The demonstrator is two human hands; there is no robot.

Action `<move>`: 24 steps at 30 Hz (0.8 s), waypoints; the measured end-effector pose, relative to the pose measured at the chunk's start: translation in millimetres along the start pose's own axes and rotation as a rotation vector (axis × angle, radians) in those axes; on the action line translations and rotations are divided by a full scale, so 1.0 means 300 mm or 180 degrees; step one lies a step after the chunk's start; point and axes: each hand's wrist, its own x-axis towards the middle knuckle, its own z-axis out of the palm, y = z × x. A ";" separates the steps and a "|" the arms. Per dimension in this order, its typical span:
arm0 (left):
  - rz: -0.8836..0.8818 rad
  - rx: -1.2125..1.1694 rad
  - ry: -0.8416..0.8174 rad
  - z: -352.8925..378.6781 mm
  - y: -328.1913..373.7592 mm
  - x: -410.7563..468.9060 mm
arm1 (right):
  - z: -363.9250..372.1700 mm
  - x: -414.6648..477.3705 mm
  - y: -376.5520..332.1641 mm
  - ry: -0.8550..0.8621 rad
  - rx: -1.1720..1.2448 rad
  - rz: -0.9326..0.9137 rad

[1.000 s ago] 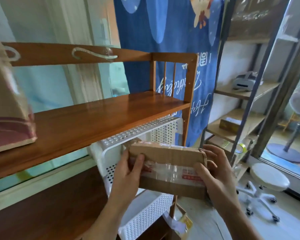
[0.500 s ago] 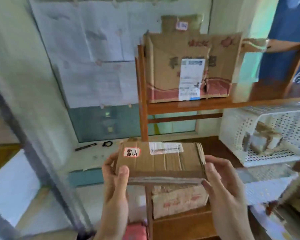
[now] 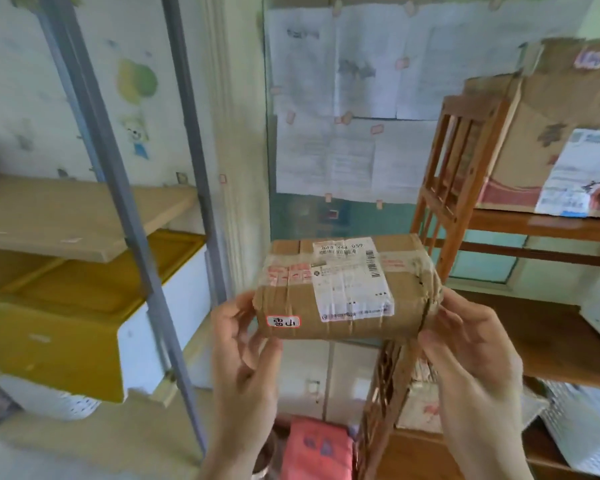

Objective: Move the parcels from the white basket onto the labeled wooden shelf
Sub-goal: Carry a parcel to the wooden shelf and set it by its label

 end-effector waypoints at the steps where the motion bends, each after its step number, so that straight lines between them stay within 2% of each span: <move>1: -0.0034 -0.0088 0.0058 -0.011 0.017 -0.001 | 0.016 -0.004 0.000 -0.0019 0.0202 0.0020; 4: -0.0111 -0.0070 0.0407 -0.049 0.059 -0.002 | 0.087 -0.016 -0.010 -0.0049 0.0675 0.0342; 7: -0.0068 0.0102 0.0858 -0.111 0.088 -0.010 | 0.151 -0.038 0.013 -0.0154 0.0623 0.0472; 11: -0.0081 0.0103 0.1204 -0.248 0.102 -0.036 | 0.251 -0.125 0.059 -0.0402 0.0699 0.0609; 18: 0.0181 0.0151 0.1319 -0.480 0.161 0.059 | 0.496 -0.179 0.067 -0.0581 0.0723 0.0459; 24: 0.0438 -0.0114 0.1325 -0.831 0.165 0.262 | 0.884 -0.225 0.132 -0.0919 0.0546 0.0321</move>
